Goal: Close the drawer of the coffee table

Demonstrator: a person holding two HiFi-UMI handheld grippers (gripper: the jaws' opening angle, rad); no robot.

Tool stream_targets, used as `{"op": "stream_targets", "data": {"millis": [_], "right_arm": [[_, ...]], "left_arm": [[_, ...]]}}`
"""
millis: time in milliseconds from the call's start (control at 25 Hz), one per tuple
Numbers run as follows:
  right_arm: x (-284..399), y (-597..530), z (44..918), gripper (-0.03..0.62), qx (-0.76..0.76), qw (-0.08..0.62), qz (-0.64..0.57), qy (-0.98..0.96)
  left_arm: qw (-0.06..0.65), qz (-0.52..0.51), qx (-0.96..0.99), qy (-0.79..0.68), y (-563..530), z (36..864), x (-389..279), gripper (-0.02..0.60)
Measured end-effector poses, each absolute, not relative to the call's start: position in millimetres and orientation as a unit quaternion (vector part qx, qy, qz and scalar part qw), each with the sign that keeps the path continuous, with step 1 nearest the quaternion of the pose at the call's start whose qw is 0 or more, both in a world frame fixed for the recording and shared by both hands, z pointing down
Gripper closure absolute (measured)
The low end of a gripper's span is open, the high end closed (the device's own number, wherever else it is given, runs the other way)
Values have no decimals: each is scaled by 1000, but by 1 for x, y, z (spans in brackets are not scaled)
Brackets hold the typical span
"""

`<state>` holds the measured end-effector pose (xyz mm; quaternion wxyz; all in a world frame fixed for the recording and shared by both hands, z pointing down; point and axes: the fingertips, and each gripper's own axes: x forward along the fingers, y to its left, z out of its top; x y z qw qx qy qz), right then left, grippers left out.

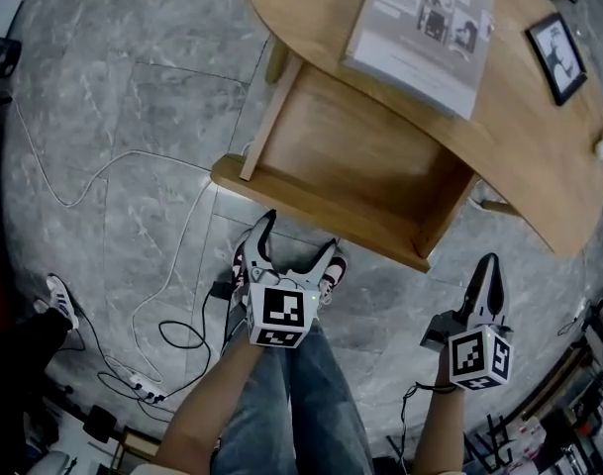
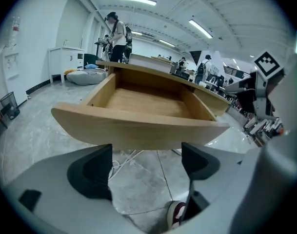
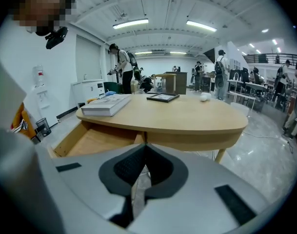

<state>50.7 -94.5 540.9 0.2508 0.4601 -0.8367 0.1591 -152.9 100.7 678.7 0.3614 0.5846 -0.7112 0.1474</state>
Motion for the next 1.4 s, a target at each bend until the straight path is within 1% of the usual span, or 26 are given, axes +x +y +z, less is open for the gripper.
{"op": "stream_targets", "data": {"millis": [400,920,1400], "right_arm": [[58,-92,555,592,464,267,162,-829],[64,-98,552,592,481,249,169,-823],[67,-102,549,592,485,245,166,-823]], "left_arm": [[353,137,579,-722,88,689,-162,141],[341,139,589,-719,80,686,-163,149],[364,146,585,-710,81,683,-163,152]]}}
